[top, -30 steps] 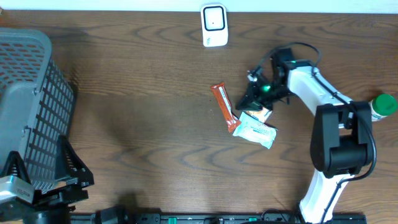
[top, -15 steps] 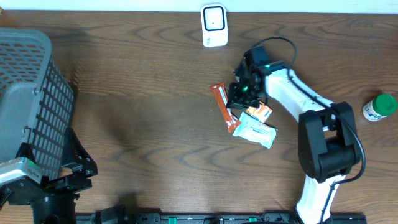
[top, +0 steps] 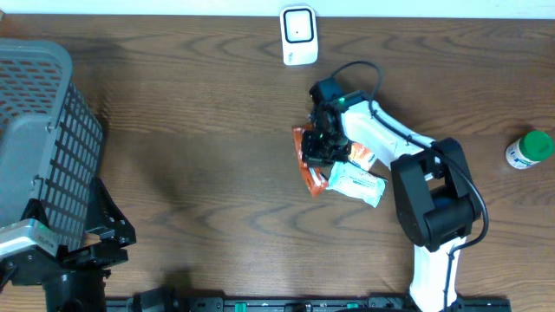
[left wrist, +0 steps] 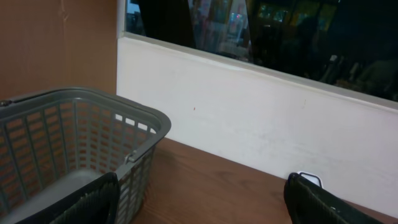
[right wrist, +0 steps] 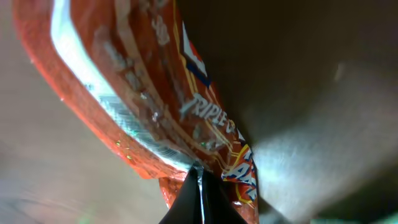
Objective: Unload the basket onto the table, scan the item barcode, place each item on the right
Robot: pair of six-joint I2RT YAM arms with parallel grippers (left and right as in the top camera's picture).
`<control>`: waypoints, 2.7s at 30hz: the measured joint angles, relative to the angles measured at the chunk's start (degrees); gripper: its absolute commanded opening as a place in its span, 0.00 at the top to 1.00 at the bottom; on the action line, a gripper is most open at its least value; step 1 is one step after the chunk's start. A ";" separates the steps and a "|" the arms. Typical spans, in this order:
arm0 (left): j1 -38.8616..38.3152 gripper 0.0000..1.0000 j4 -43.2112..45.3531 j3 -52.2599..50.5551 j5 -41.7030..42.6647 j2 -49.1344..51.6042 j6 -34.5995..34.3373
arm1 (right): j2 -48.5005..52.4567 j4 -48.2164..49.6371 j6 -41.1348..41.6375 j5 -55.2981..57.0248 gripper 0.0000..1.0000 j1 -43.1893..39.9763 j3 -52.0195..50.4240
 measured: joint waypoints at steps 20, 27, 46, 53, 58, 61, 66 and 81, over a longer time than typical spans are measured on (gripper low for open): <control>-0.37 0.15 0.39 0.00 0.02 0.00 0.00 | -21.86 -3.80 -4.11 3.39 0.20 1.07 -2.86; -1.20 0.15 1.25 0.00 0.02 0.00 0.00 | -13.27 -4.96 -8.57 -0.04 0.27 1.05 -8.55; -1.20 0.15 1.27 0.00 0.02 0.00 -0.02 | -16.22 9.64 -10.16 -12.50 0.03 -5.03 -24.00; -1.20 0.15 1.16 0.00 0.02 0.00 -0.02 | -17.07 18.27 -8.96 -16.37 0.01 -8.13 -26.18; -1.20 0.15 1.09 0.00 0.02 0.00 0.00 | -17.05 20.81 -7.17 -13.05 0.11 -11.82 -26.14; -1.20 0.15 1.01 0.00 0.02 0.00 0.00 | -17.07 18.91 -6.40 -11.78 0.11 -14.67 -25.88; -1.20 0.15 0.26 0.00 0.02 0.00 0.00 | -17.09 15.78 -8.87 -13.75 0.01 -15.41 -25.38; -1.20 0.15 -0.02 0.00 0.02 0.00 0.00 | -19.10 31.43 -1.88 -23.43 0.01 -9.73 -34.47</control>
